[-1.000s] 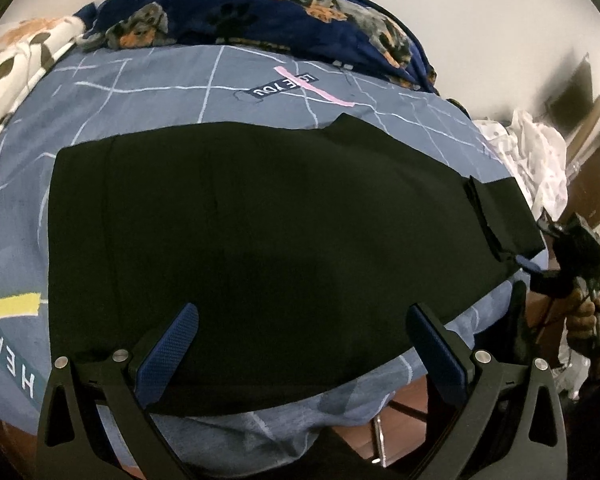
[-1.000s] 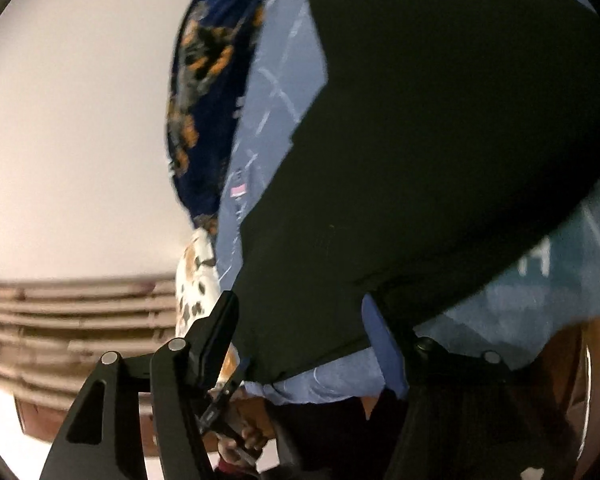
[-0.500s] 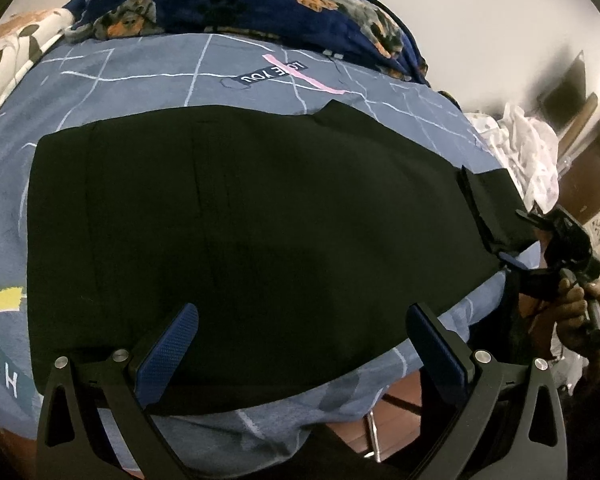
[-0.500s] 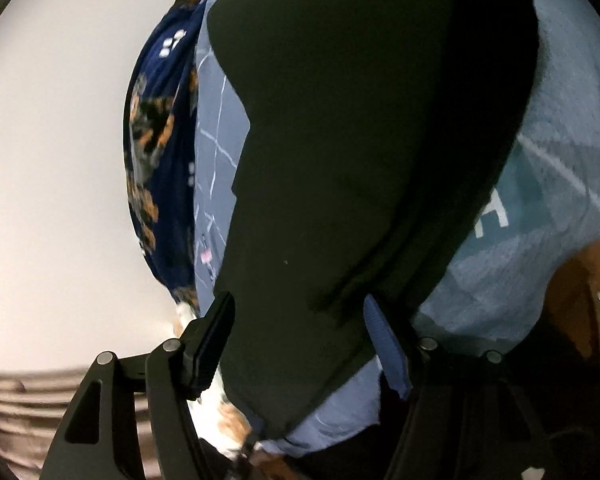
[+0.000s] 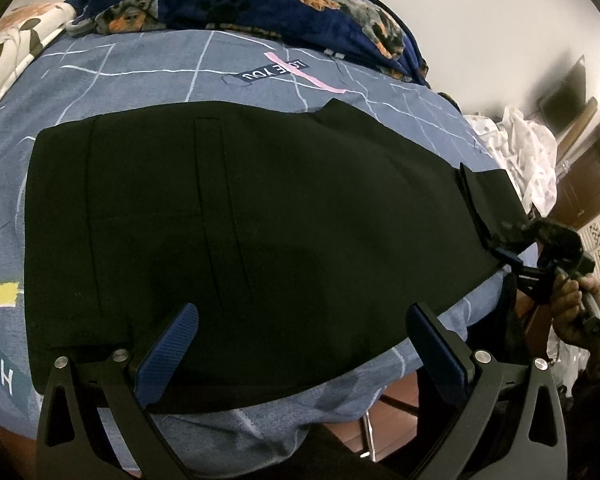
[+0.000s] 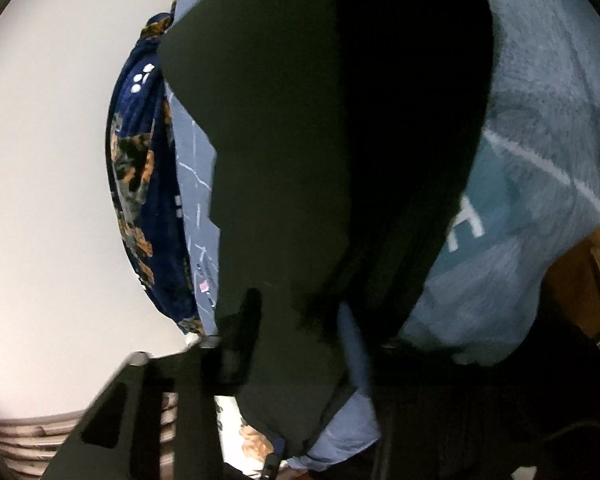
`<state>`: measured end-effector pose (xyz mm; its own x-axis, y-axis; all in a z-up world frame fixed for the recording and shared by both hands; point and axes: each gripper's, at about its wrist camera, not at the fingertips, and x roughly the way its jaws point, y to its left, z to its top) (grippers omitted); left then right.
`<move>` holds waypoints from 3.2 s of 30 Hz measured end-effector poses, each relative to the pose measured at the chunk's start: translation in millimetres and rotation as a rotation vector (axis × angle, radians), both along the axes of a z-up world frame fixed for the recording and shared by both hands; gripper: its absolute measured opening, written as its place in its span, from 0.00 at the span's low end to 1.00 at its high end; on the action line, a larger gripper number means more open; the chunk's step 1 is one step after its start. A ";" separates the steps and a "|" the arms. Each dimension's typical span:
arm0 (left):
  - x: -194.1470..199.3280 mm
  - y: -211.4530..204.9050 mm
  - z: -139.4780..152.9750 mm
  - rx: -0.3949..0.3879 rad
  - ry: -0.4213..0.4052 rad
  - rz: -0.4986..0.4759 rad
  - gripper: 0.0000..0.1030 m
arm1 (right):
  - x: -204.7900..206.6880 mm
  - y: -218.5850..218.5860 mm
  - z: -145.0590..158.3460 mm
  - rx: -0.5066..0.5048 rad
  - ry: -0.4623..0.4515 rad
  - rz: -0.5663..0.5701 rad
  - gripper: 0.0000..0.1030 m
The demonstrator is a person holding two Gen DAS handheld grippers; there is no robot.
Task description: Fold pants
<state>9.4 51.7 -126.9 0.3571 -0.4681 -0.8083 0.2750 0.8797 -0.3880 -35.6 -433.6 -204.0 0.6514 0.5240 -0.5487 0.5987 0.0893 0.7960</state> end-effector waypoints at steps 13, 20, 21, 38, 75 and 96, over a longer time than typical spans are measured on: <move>-1.1 -2.6 -1.3 0.018 0.002 0.000 1.00 | -1.8 17.0 1.9 -0.016 -0.080 0.172 0.11; -0.9 -4.8 -2.0 0.034 -0.001 -0.007 1.00 | 0.5 28.8 -3.0 0.014 -0.097 0.223 0.11; -1.3 -5.2 -1.8 0.035 -0.001 -0.007 1.00 | -0.2 28.3 -4.5 0.019 -0.096 0.224 0.11; -3.2 -8.7 -1.8 0.058 -0.009 -0.016 1.00 | 3.3 36.0 -13.3 0.110 -0.071 0.277 0.13; -2.7 -18.9 -6.2 0.152 -0.017 -0.048 1.00 | 90.1 -83.9 67.8 -0.684 -0.269 0.430 0.11; -3.1 -18.9 -7.0 0.149 -0.023 -0.049 1.00 | 10.8 -101.6 70.7 -0.591 -0.379 0.378 0.12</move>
